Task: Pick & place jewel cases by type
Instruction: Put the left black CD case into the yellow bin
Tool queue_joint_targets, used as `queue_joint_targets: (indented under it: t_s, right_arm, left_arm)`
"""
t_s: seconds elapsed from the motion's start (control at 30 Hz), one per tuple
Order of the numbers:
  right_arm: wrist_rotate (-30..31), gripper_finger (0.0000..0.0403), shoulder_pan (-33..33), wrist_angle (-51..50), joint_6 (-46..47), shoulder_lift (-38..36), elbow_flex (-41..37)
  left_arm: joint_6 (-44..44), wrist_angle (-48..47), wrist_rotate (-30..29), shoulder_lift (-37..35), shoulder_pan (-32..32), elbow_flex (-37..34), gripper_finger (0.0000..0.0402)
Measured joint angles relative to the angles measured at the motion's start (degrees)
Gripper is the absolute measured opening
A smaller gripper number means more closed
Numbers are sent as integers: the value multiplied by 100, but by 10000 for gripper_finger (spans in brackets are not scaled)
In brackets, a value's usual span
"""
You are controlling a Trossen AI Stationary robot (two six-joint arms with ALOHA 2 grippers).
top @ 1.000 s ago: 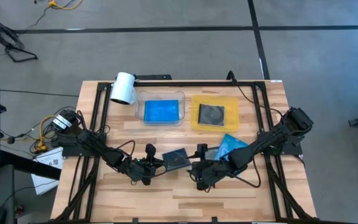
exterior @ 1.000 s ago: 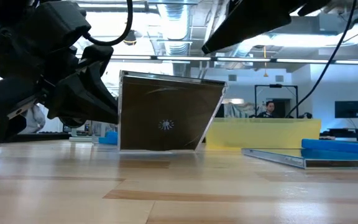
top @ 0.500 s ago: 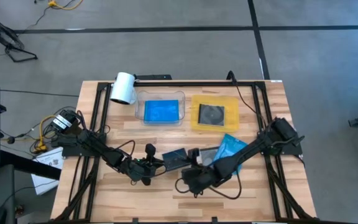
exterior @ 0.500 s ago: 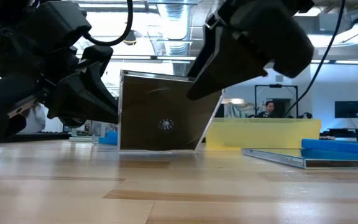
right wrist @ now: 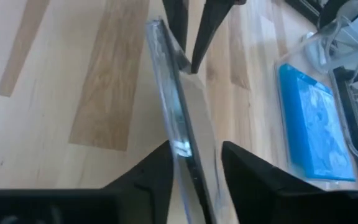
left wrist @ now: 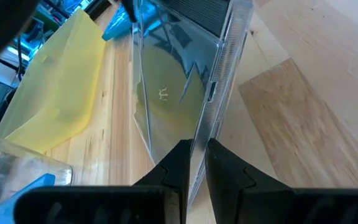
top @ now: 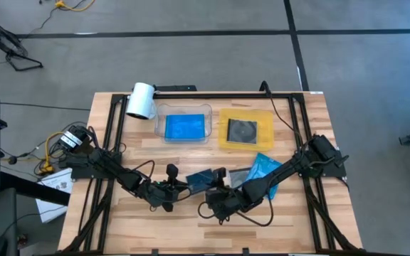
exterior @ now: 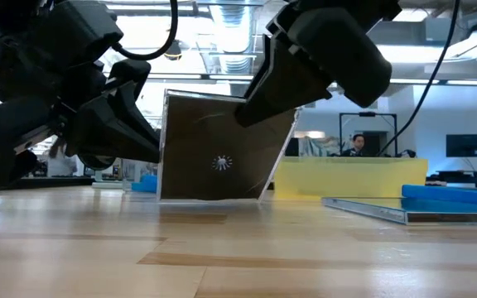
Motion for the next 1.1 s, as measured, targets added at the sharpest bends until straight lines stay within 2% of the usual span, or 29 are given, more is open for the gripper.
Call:
queue_joint_targets:
  t_s: [0.17, 0.33, 0.93, 1.1]
  right_arm:
    - [-57, 83, -19, 2, -42, 0, 0]
    - [-64, 59, -19, -1, -86, 0, 0]
    - [81, 53, -21, -349, 112, -13, 2]
    - [152, 53, -22, -575, 271, -13, -7]
  left_arm:
    - [-8, 0, -1, 0, 0, 0, 34]
    - [-8, 0, -6, -2, 0, 0, 34]
    - [-99, 8, -213, -2, -3, 0, 36]
    - [-146, 37, -76, 7, -12, -11, 69]
